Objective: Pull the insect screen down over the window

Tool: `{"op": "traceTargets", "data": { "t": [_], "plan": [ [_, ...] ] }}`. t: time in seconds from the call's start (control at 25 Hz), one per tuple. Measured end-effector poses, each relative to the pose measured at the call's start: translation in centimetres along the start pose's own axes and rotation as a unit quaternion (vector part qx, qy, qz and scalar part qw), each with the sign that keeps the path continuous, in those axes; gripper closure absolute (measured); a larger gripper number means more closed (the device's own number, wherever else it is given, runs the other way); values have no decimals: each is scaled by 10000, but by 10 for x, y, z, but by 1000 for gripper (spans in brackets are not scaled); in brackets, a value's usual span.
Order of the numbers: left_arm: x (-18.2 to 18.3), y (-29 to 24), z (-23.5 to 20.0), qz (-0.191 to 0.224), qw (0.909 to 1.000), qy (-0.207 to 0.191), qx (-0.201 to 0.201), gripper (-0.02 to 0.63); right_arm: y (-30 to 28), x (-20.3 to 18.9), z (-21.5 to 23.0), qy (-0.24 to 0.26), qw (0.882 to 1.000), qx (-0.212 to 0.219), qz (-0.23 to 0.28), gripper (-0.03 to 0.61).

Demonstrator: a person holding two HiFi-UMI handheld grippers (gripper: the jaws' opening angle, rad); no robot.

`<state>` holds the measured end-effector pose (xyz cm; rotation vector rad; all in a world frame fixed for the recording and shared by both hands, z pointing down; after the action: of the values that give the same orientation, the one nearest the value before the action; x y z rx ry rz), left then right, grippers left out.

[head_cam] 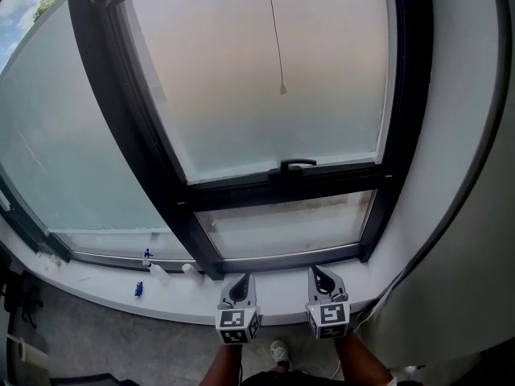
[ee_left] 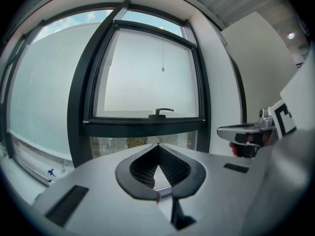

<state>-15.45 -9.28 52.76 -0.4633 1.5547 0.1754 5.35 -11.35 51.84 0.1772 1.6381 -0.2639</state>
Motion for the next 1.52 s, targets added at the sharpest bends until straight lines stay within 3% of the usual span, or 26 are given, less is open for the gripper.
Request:
{"op": "traceTargets", "data": {
  "t": [0.24, 0.4, 0.56, 0.92, 1.12, 1.32, 1.52],
  "plan": [
    [17, -44, -33, 88, 9999, -74, -59, 620, -55, 6, -1, 53, 9999, -68, 65, 574],
    [28, -73, -56, 173, 9996, 113, -217, 620, -90, 12, -2, 217, 9997, -106, 93, 574],
    [27, -94, -81, 163, 9997, -22, -185, 620, -116, 5, 3, 215, 9995, -237, -58, 574],
    [57, -130, -102, 325, 9989, -115, -324, 620, -154, 23, 17, 156, 9983, -550, 107, 574],
    [67, -150, -99, 430, 9984, -175, -314, 620, -170, 26, 32, 200, 9986, -478, 85, 574],
    [92, -164, -101, 572, 9978, -281, -188, 620, -183, 51, 53, 130, 9984, -490, 238, 574],
    [136, -173, -104, 916, 9934, -683, -112, 620, -204, 105, 71, 639, 9942, -254, 827, 574]
  ]
}}
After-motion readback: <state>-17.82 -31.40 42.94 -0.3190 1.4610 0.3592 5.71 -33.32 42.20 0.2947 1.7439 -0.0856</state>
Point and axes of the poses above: the fingertips, and each gripper's own axes: y backward along the fingers, z to its right, x out of its top, the point moved 6 cm from there along y, backward along the fingers, and after that the axes turned 10 degrees about -x, right-handed, at the moved point
